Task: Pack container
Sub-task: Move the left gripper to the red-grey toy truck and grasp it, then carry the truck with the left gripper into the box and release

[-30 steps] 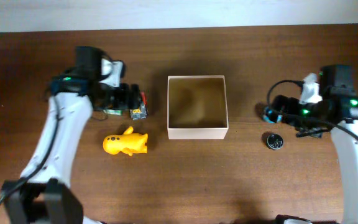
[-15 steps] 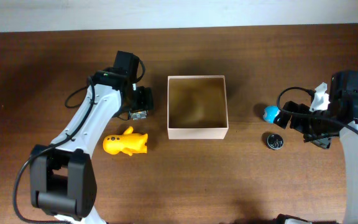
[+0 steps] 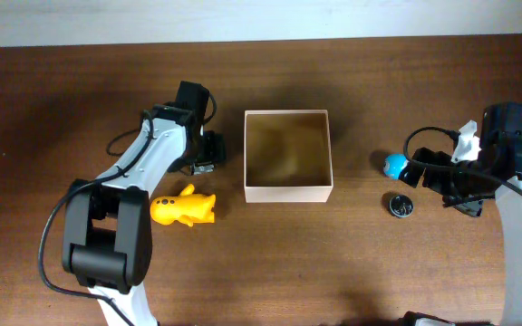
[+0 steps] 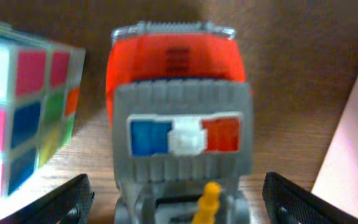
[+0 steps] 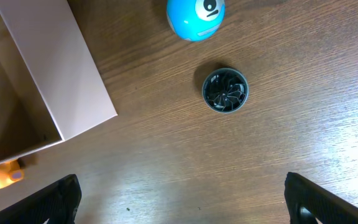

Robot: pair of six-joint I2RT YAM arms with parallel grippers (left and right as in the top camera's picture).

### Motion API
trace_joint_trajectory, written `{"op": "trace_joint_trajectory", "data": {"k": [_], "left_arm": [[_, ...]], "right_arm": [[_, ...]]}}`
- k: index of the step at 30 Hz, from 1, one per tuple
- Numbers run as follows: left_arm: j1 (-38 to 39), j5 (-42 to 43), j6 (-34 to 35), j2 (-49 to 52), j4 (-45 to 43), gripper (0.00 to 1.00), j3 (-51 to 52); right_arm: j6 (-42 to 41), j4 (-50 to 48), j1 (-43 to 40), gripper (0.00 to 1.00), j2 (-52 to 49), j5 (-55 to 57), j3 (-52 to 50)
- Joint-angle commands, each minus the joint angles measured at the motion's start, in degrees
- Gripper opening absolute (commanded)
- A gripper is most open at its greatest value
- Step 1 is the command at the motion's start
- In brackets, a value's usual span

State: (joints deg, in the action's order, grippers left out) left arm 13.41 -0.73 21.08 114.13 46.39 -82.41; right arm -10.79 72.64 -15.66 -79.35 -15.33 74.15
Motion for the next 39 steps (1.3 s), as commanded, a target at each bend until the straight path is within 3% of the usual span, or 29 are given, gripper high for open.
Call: {"op": "trace_joint_trajectory", "data": {"k": [1, 5, 18, 22, 30, 39], "left_arm": [[-0.33, -0.57, -5.44, 0.31, -1.18, 0.89, -0.90], [-0.35, -0.57, -6.95, 0.31, -1.40, 0.80, -0.90], [-0.33, -0.31, -7.43, 2.99, -2.03, 0.81, -0.90], [-0.33, 0.07, -7.43, 3.52, -2.03, 0.75, -0.90], [-0.33, 0.07, -7.50, 3.21, -1.25, 0.51, -1.33], [1.38, 0.07, -7.54, -2.86, 8.48, 0.49, -11.93]], "right_arm": [[-0.42, 0.00, -0.07, 0.99, 0.22, -0.50, 1.03], [-0.44, 0.02, -0.07, 0.98, 0.22, -0.50, 1.03], [-0.44, 0.07, -0.07, 0.99, 0.22, -0.50, 1.01], [-0.44, 0.09, -0.07, 0.99, 0.22, -0.50, 1.01], [-0.44, 0.20, -0.07, 0.99, 0.22, -0.50, 1.01], [-0.42, 1.14, -0.07, 0.99, 0.22, -0.50, 1.01]]}}
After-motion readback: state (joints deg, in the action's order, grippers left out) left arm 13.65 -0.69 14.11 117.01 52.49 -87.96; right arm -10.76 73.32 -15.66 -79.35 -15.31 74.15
